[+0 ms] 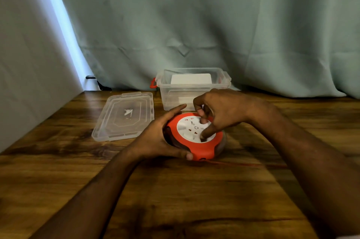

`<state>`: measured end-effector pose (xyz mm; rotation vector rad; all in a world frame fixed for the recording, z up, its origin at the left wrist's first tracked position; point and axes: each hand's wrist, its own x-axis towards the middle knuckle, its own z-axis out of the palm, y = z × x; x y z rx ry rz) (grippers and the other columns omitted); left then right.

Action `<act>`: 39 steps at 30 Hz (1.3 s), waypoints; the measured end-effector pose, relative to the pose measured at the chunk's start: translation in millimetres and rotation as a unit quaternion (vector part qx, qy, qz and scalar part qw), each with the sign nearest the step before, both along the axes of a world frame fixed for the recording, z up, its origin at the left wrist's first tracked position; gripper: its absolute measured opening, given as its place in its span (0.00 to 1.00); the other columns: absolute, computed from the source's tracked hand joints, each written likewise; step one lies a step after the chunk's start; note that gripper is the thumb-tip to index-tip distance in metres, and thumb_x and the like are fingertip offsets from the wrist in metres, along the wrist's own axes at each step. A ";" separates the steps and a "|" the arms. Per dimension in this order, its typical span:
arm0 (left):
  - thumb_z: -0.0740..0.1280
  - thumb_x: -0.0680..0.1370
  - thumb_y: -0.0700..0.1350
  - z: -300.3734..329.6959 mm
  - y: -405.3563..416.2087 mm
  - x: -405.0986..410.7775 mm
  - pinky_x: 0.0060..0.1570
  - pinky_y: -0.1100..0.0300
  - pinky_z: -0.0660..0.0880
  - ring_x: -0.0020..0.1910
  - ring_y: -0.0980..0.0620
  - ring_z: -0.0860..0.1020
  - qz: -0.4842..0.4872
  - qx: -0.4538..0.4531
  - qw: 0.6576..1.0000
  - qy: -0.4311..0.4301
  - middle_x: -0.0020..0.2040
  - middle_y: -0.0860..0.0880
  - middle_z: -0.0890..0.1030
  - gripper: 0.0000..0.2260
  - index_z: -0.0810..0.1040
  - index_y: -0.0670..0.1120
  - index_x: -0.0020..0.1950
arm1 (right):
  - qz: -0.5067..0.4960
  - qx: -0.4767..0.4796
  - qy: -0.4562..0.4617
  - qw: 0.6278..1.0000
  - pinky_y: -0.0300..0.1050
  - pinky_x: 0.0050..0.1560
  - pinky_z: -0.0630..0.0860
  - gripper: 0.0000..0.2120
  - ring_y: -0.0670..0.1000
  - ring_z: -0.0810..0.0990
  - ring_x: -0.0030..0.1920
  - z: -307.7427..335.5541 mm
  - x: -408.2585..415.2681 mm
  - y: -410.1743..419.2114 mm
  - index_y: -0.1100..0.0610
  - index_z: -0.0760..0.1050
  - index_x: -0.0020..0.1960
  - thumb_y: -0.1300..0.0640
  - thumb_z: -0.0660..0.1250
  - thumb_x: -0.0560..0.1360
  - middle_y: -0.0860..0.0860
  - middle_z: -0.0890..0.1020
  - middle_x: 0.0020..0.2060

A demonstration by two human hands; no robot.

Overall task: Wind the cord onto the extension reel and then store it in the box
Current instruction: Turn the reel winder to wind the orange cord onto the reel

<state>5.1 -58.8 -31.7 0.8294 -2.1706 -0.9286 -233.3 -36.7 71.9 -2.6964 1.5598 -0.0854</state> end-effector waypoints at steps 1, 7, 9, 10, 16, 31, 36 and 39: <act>0.86 0.56 0.61 -0.1 0.0 0.0 0.66 0.57 0.78 0.69 0.64 0.75 0.000 0.000 1.000 -0.002 0.71 0.65 0.73 0.57 0.60 0.65 0.80 | 0.004 -0.006 0.003 1.000 0.43 0.38 0.76 0.24 0.43 0.78 0.42 -1.3 1.4 0.4 0.46 0.74 0.45 0.31 0.78 0.63 0.41 0.81 0.40; 0.86 0.56 0.61 1.2 -1.2 0.9 0.65 0.60 0.78 0.68 0.65 0.75 0.001 0.000 1.000 -0.008 0.70 0.69 0.72 0.60 0.57 0.63 0.82 | 0.008 -0.031 0.013 0.999 0.41 0.35 0.69 0.19 0.44 0.76 0.40 -18.1 13.3 -0.4 0.47 0.75 0.44 0.32 0.72 0.71 0.42 0.78 0.39; 0.86 0.57 0.59 0.7 -0.7 0.9 0.63 0.62 0.78 0.67 0.66 0.75 -0.002 -0.001 1.000 -0.006 0.69 0.70 0.73 0.59 0.57 0.62 0.82 | 0.013 -0.027 0.005 1.000 0.40 0.35 0.70 0.18 0.43 0.77 0.40 -15.0 12.8 -0.2 0.47 0.76 0.46 0.34 0.73 0.71 0.41 0.78 0.39; 0.86 0.57 0.59 0.5 -0.3 0.8 0.63 0.62 0.78 0.67 0.65 0.75 -0.002 -0.001 1.000 -0.004 0.69 0.70 0.73 0.59 0.58 0.62 0.82 | 0.015 -0.020 0.004 1.000 0.40 0.36 0.71 0.18 0.43 0.77 0.41 -12.5 11.5 0.0 0.46 0.76 0.48 0.34 0.73 0.71 0.41 0.78 0.40; 0.86 0.55 0.62 0.5 -0.1 -0.7 0.63 0.62 0.79 0.67 0.66 0.75 0.001 0.008 1.000 -0.003 0.70 0.67 0.73 0.59 0.58 0.64 0.81 | -0.014 0.001 0.032 0.999 0.42 0.43 0.80 0.27 0.45 0.80 0.48 -9.7 7.4 -2.8 0.45 0.76 0.60 0.30 0.73 0.70 0.43 0.81 0.52; 0.88 0.57 0.55 -1.8 -1.3 0.1 0.63 0.54 0.80 0.68 0.60 0.77 0.002 -0.009 1.000 0.003 0.70 0.63 0.76 0.58 0.60 0.62 0.81 | 0.042 -0.011 -0.075 0.996 0.37 0.33 0.75 0.11 0.40 0.81 0.42 -7.7 6.5 -2.4 0.45 0.79 0.50 0.49 0.77 0.71 0.38 0.82 0.42; 0.87 0.56 0.60 0.0 -0.4 -0.5 0.64 0.55 0.80 0.68 0.62 0.76 0.007 -0.003 1.000 0.001 0.70 0.63 0.75 0.59 0.59 0.62 0.81 | 0.034 0.069 -0.079 0.994 0.28 0.31 0.75 0.26 0.35 0.81 0.44 -5.8 -3.7 -6.4 0.42 0.78 0.61 0.60 0.79 0.67 0.33 0.76 0.47; 0.85 0.55 0.62 1.6 1.5 -1.3 0.64 0.56 0.80 0.68 0.62 0.76 0.007 -0.002 1.000 -0.001 0.71 0.62 0.74 0.60 0.58 0.61 0.82 | 0.034 0.091 -0.087 0.991 0.35 0.33 0.78 0.29 0.40 0.83 0.41 -7.0 -5.6 -8.9 0.42 0.77 0.63 0.62 0.79 0.67 0.35 0.77 0.51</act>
